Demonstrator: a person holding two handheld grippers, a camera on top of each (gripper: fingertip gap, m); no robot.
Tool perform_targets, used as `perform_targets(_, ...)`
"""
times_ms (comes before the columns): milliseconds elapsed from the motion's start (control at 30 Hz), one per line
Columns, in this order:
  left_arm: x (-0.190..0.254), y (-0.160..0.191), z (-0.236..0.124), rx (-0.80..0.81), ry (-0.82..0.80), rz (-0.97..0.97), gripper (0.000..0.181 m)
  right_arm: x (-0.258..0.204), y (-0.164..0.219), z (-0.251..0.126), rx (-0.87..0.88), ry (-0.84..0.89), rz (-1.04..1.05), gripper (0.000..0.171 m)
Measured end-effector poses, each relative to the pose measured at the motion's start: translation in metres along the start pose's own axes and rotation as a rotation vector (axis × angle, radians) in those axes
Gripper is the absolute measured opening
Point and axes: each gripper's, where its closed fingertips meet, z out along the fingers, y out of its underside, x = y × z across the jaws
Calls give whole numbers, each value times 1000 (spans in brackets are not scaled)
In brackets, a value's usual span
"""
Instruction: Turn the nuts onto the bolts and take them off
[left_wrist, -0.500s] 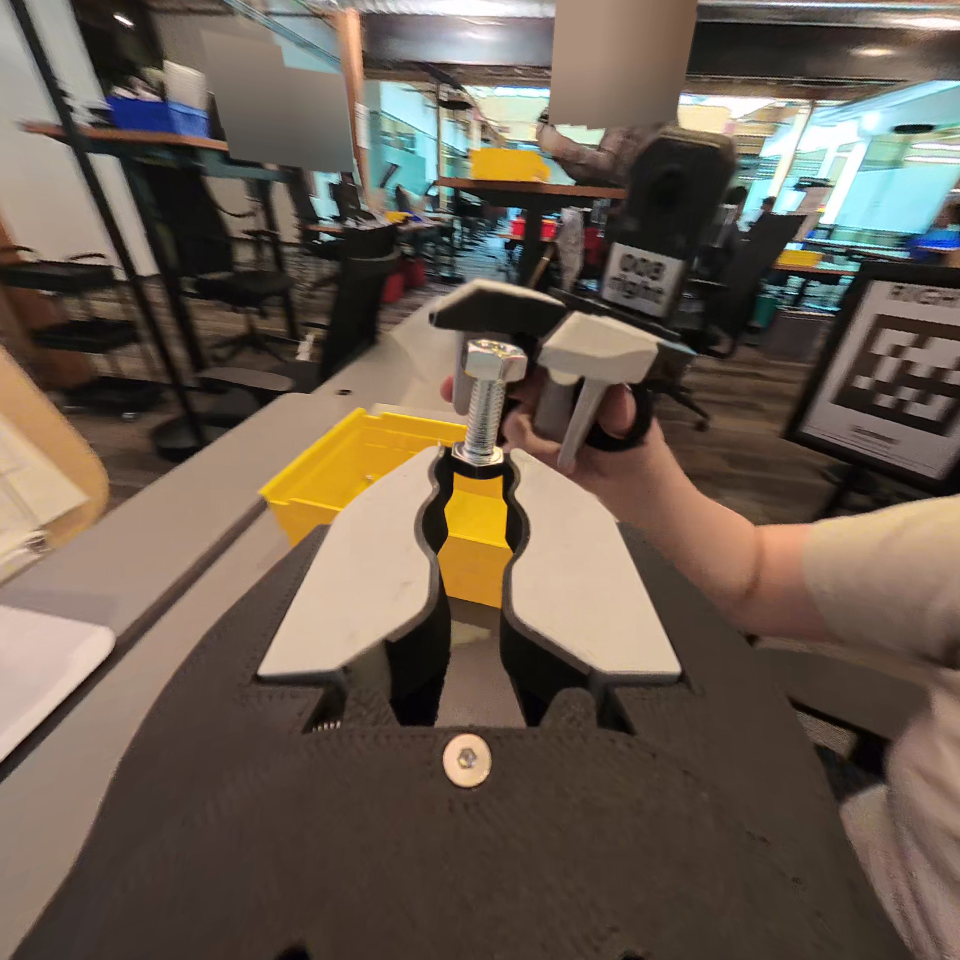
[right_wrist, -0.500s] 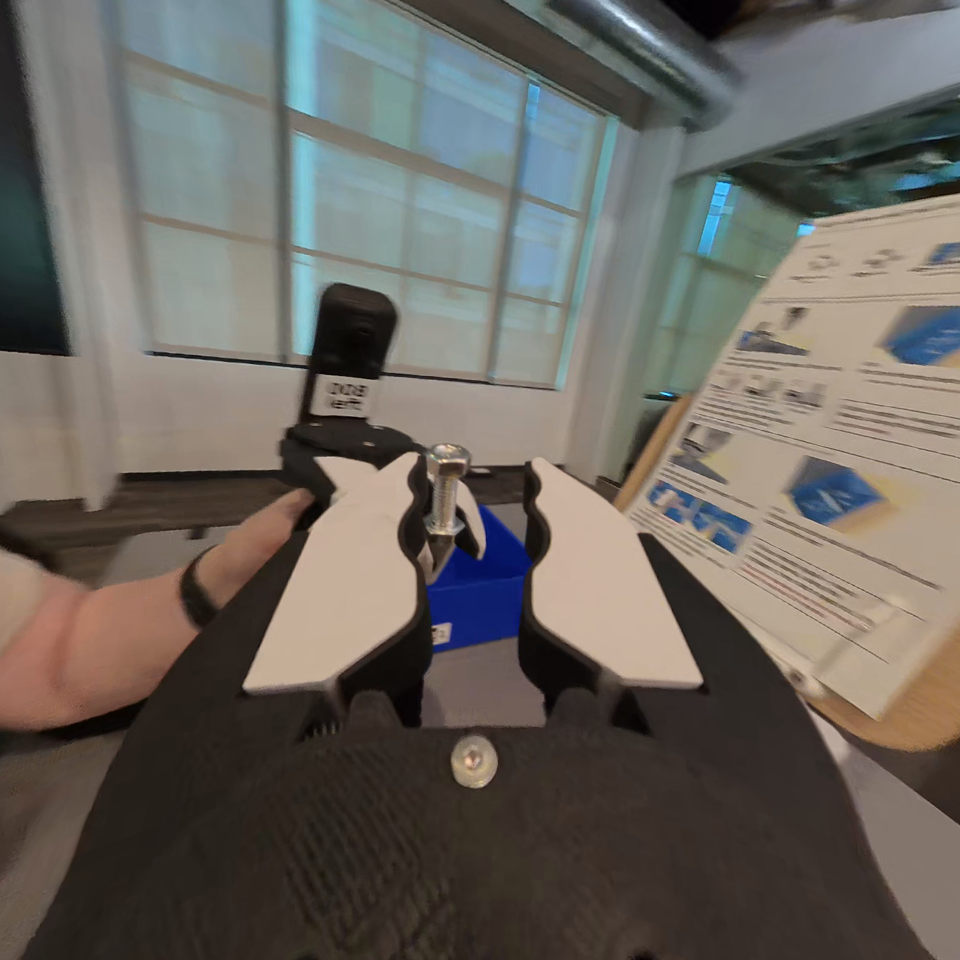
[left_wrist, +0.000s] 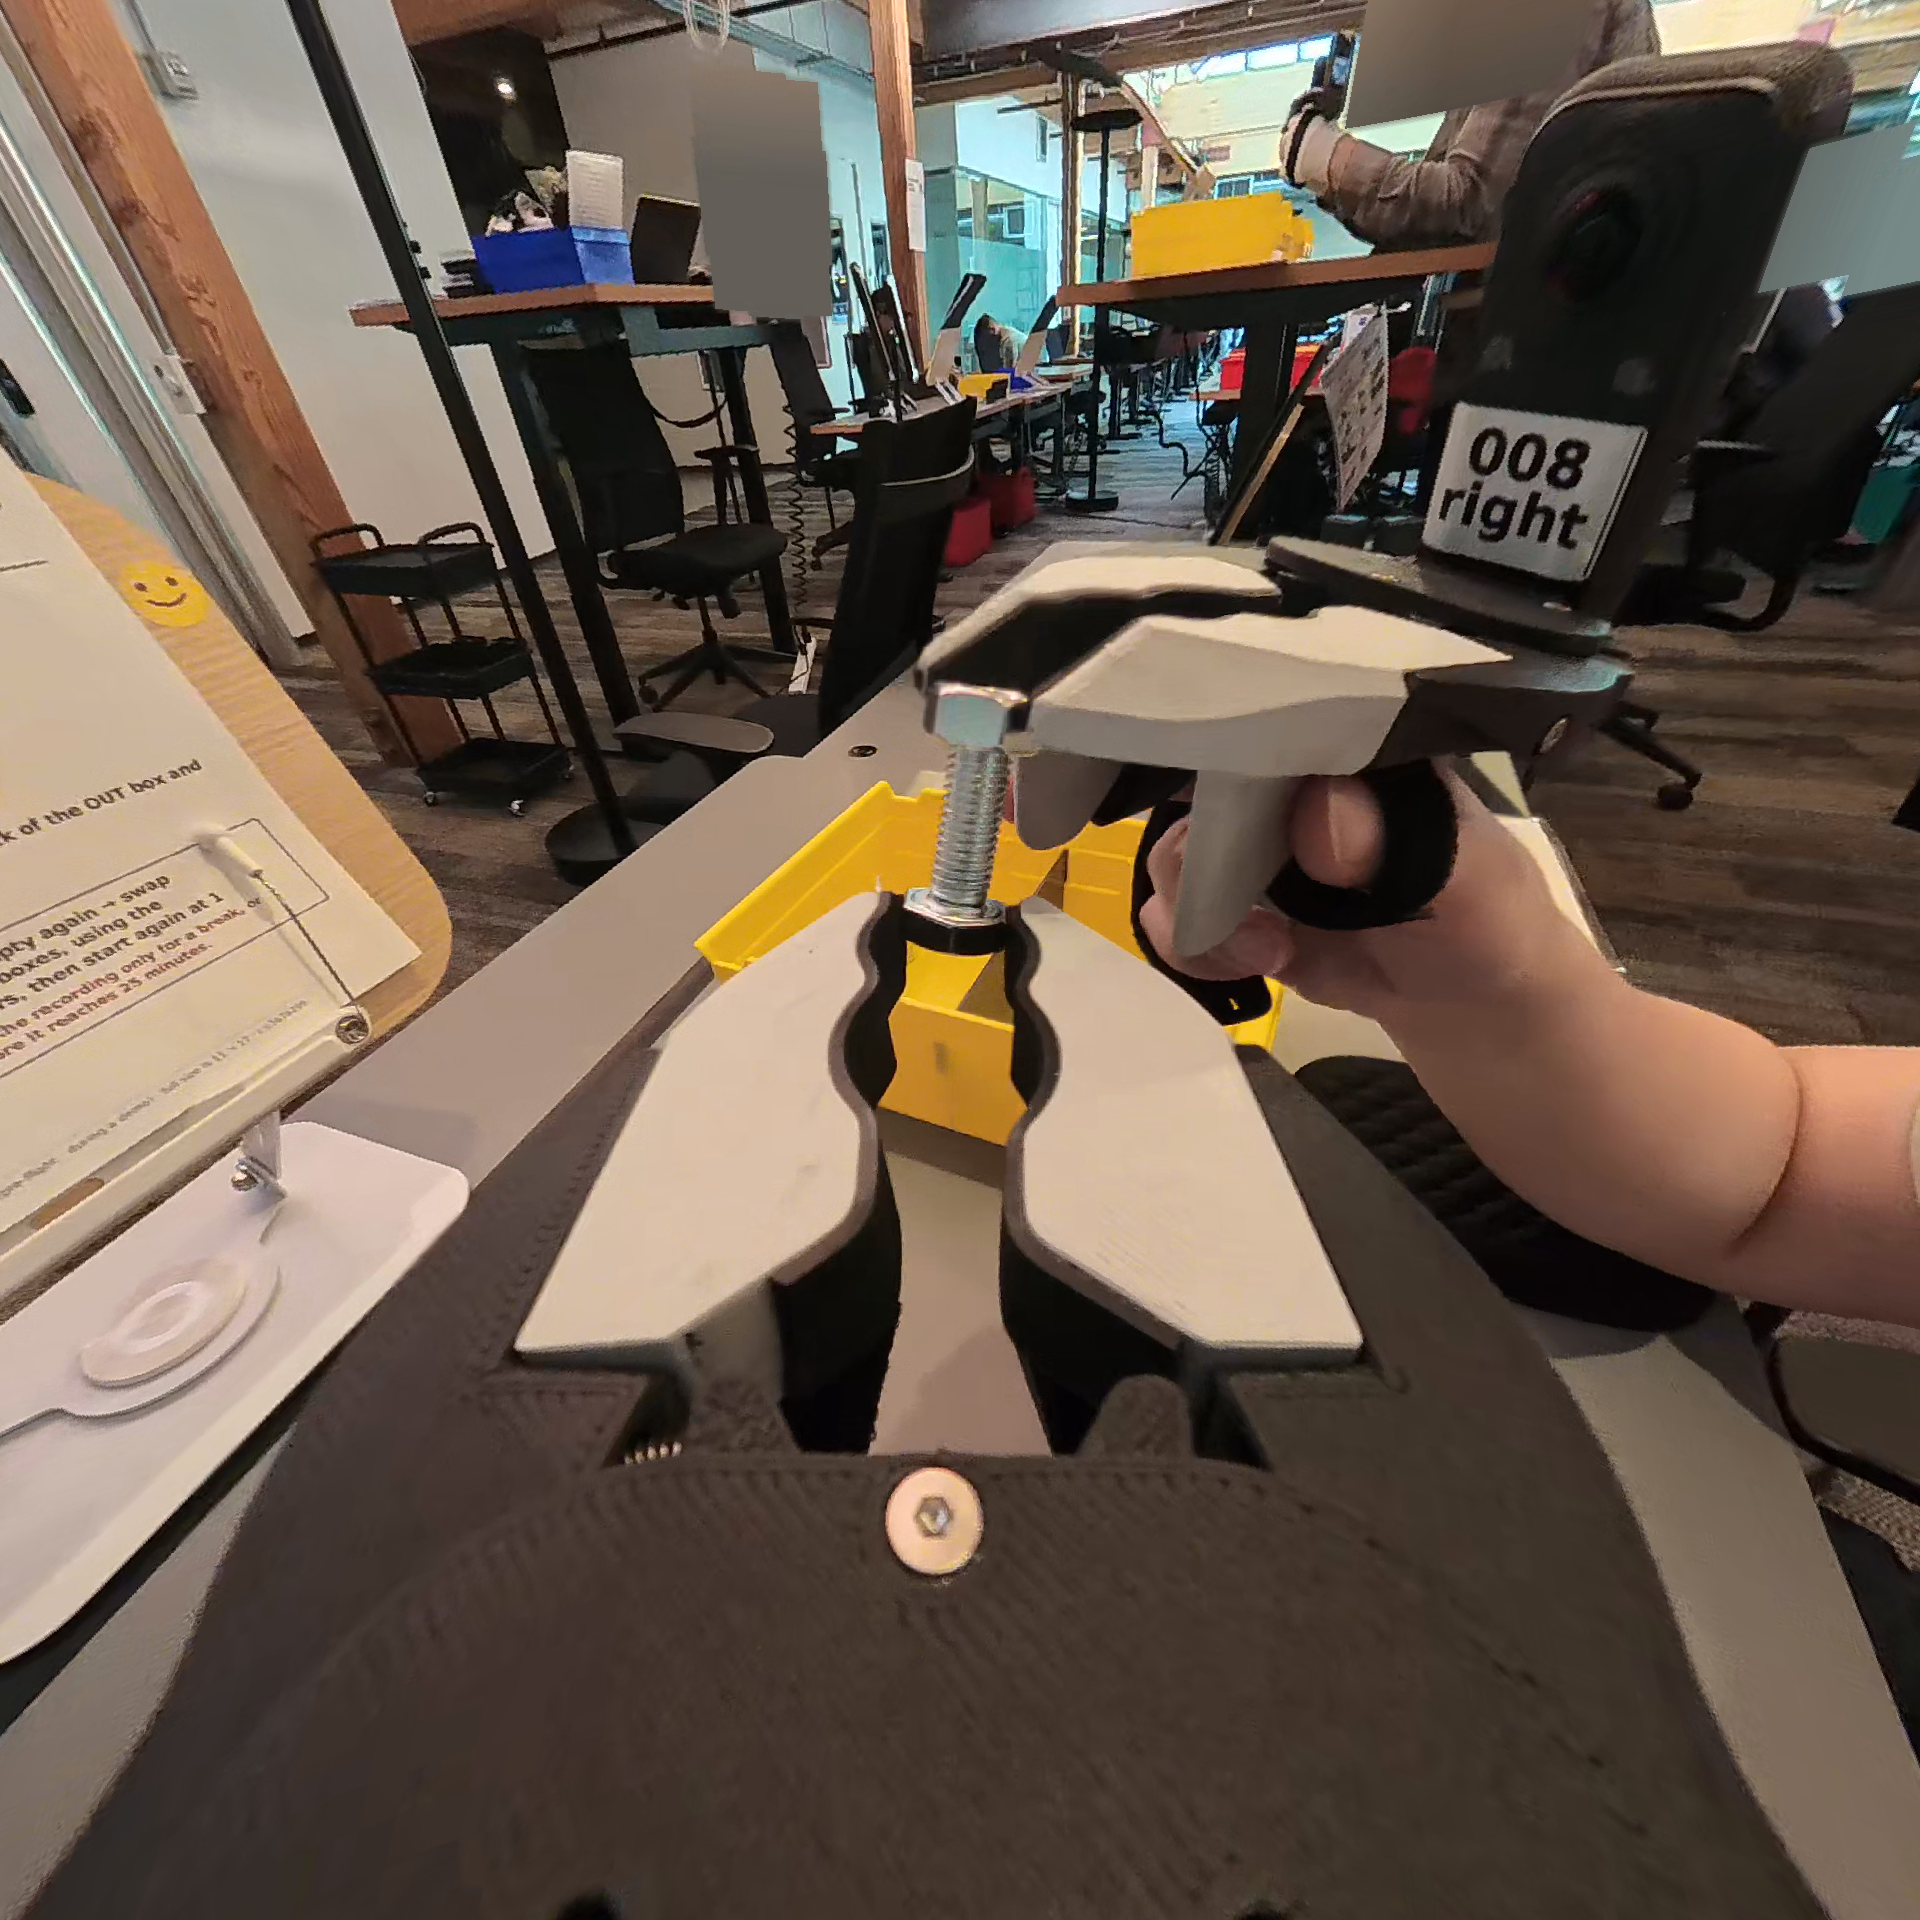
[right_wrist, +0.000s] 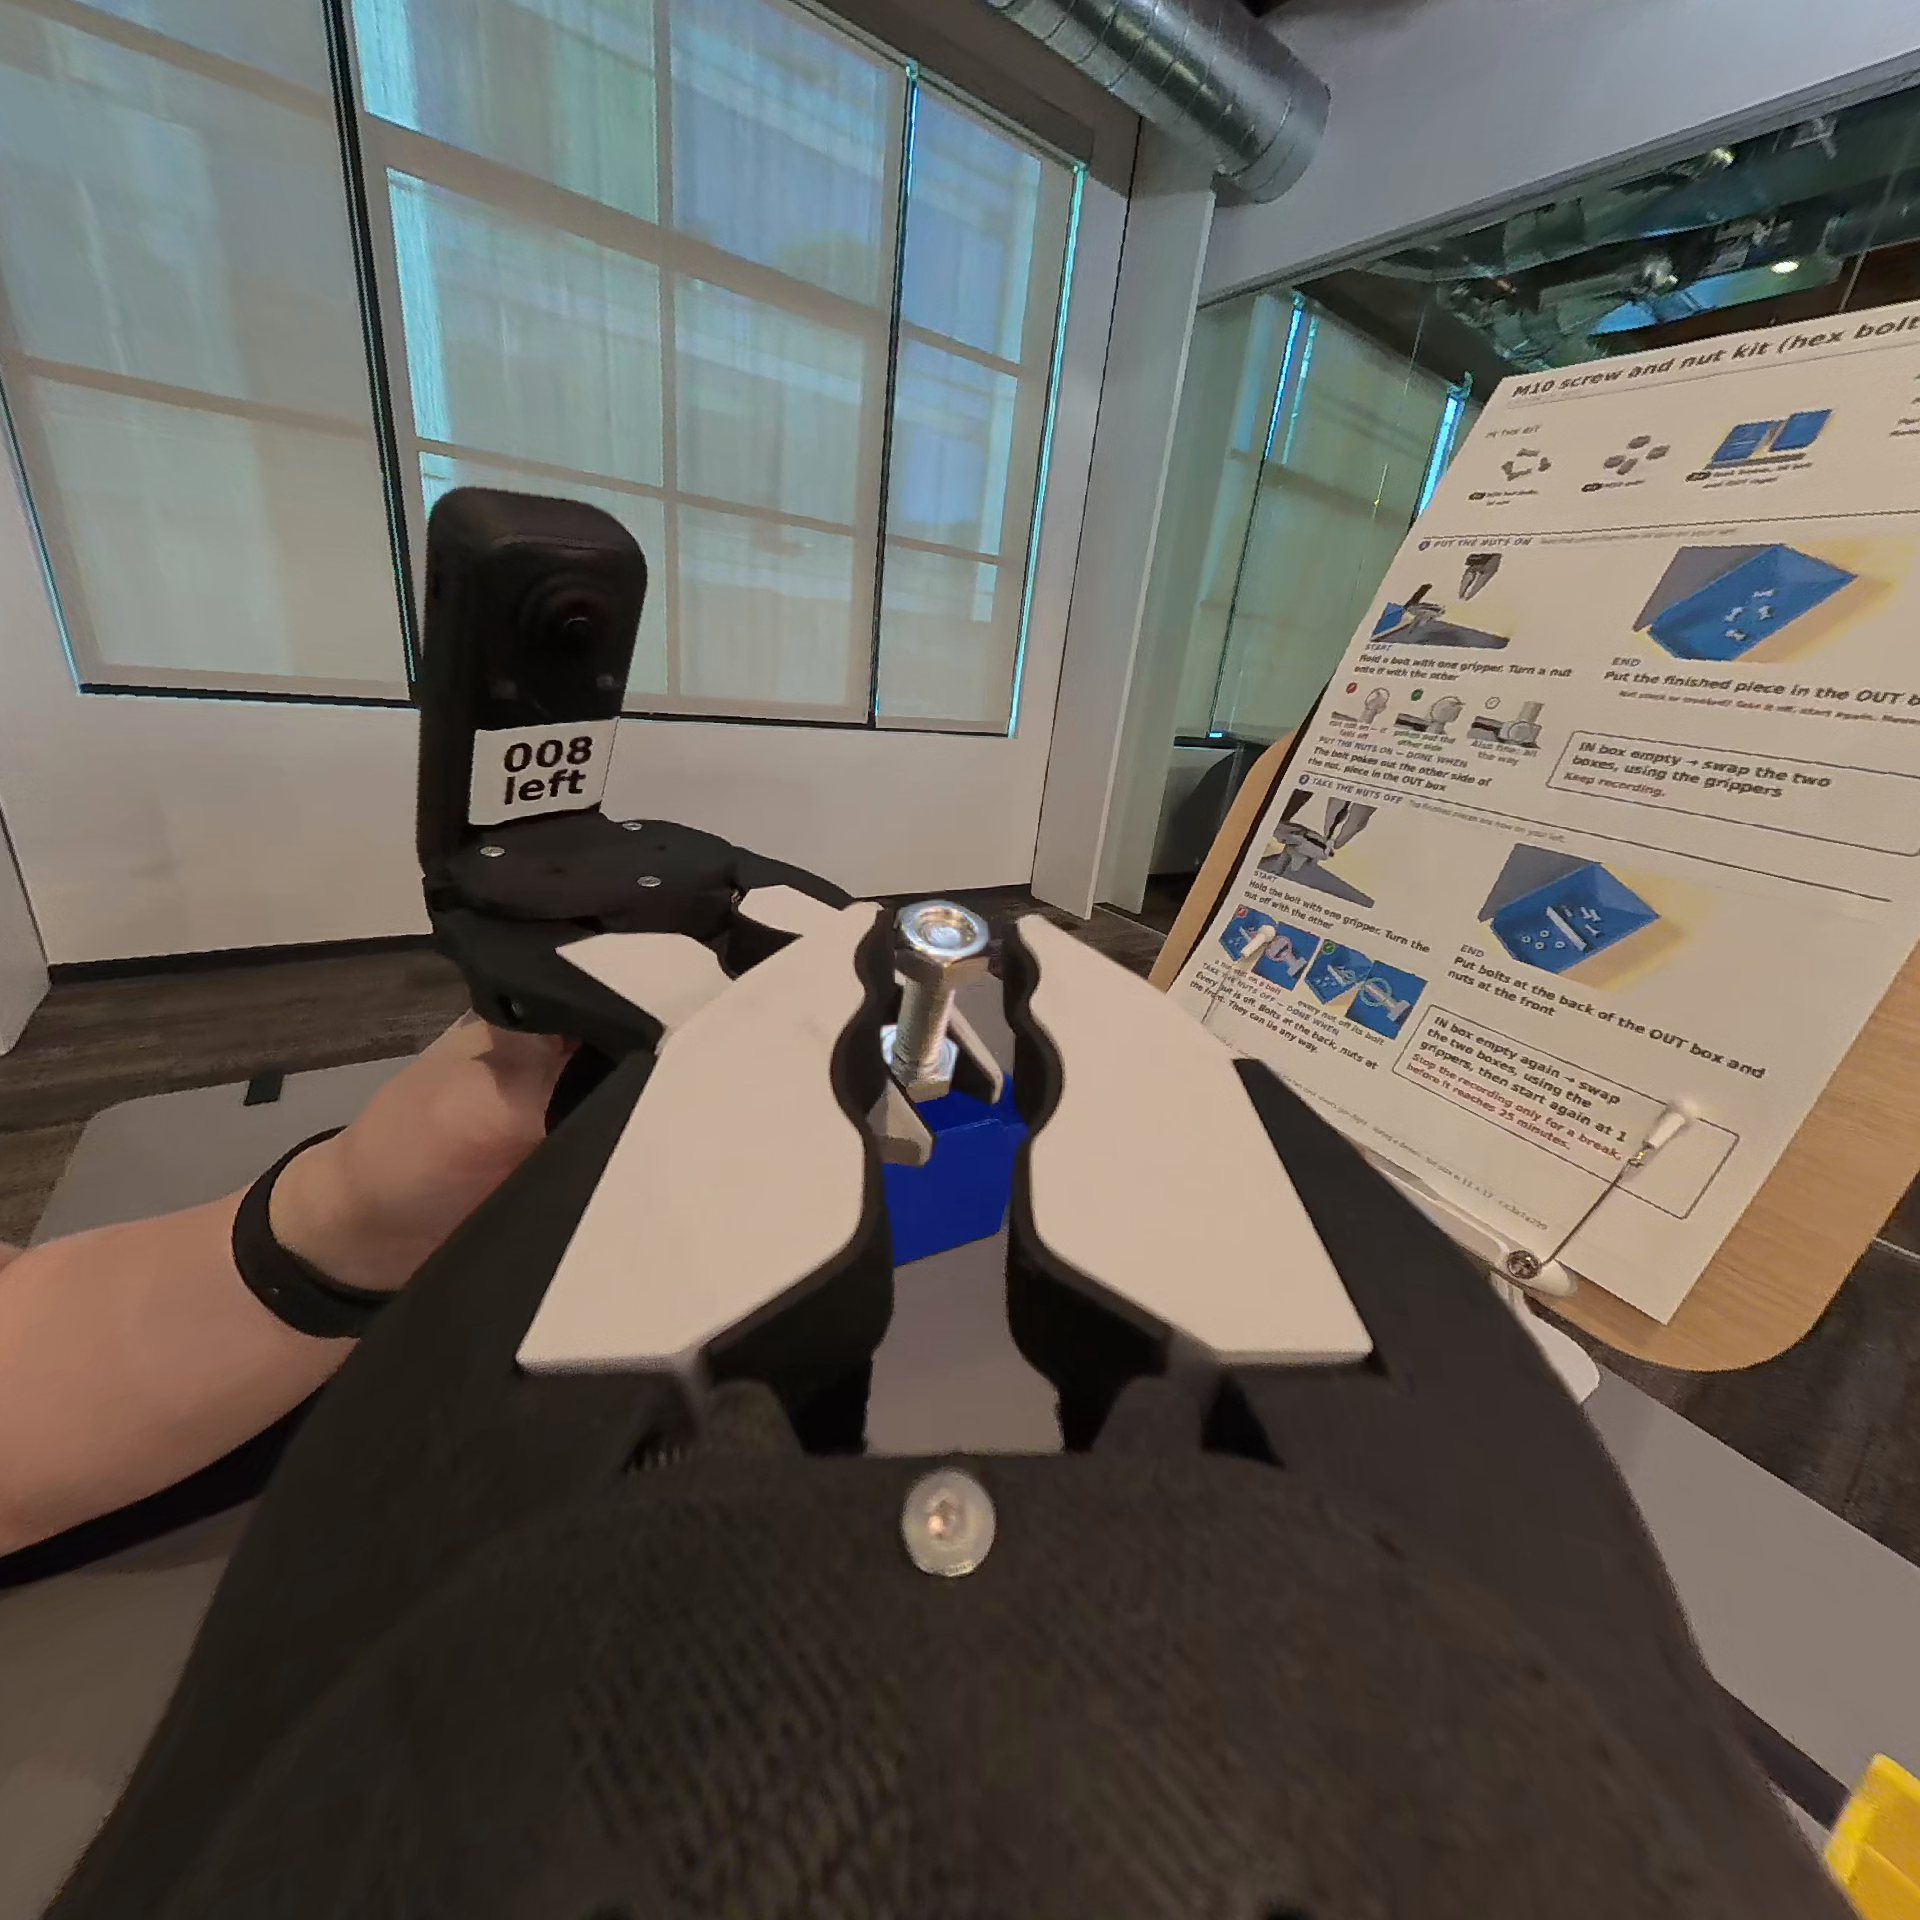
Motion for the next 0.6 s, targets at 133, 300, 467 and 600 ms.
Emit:
perform_targets(133, 0, -2, -1, 1, -7, 13, 18, -1, -1, -1, -10, -19, 15, 24)
perform_targets(300, 4, -2, 0, 0, 3, 15, 18, -3, 0, -1, -20, -51, 31, 20)
perform_targets(467, 22, -1, 0, -24, 156, -9, 18, -19, -5, -9, -38, -224, 20, 18)
perform_targets(600, 74, -2, -12, -69, 587, -181, 18, -49, -12, -38, -8, -592, 37, 18)
